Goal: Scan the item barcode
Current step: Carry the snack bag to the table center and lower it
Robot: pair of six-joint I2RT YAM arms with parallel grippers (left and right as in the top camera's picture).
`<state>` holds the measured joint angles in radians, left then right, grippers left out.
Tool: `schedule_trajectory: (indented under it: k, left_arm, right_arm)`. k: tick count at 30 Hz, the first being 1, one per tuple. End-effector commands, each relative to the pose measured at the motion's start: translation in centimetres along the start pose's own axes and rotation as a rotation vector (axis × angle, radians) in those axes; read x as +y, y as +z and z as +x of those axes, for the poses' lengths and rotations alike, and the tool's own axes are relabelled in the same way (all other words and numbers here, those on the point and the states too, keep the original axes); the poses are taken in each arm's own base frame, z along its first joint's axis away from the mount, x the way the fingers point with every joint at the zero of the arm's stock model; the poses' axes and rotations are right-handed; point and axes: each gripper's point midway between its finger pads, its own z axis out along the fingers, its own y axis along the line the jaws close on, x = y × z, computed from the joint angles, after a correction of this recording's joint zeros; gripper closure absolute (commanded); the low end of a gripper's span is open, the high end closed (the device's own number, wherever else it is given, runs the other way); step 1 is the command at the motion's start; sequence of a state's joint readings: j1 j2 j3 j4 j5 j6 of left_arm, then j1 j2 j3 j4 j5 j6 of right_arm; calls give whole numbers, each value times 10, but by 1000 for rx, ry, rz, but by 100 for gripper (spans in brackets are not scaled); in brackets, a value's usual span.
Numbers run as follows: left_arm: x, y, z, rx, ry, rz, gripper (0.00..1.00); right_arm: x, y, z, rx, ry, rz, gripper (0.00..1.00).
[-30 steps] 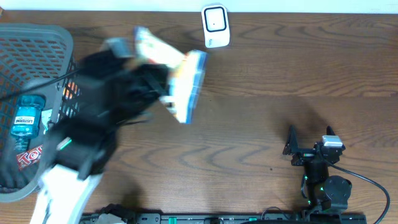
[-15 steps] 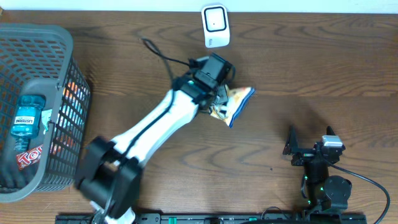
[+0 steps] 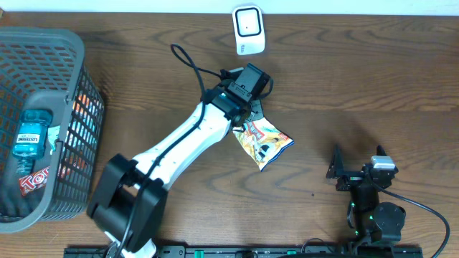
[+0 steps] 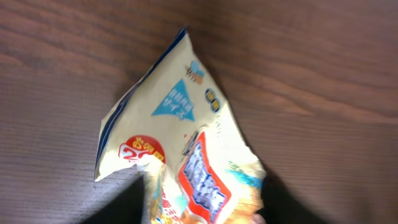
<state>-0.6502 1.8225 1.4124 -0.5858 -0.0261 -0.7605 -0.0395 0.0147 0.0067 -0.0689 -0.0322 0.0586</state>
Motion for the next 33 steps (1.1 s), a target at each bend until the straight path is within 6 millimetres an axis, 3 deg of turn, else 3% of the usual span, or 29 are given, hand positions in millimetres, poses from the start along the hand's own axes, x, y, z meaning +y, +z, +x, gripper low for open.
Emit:
schedule_trajectory:
  k: [1,6,15,21,25,30,33]
  left_arm:
    - [-7,-21,-12,-50,3,36,92]
    - [-5,-12,-8,-34,2,20,92]
    - [11,28,13,45,5,-59,92]
    - [30,65,34,121,15,-144,93]
    - [52,88,53,184,26,-230,86]
    - [74,106,76,263,36,-316,86]
    - [78,107,79,276,39,-329,86]
  right_arm:
    - [2,0,1,3,-12,-7,1]
    - [2,0,1,3,-12,-7,1]
    - [2,0,1,3,-12,-6,1]
    - [2,0,1,3,-12,-7,1]
    - [2,0,1,3,-12,-6,1]
    - [2,0,1,3,-12,-7,1]
    - [2,0,1,4,-12,-6,1]
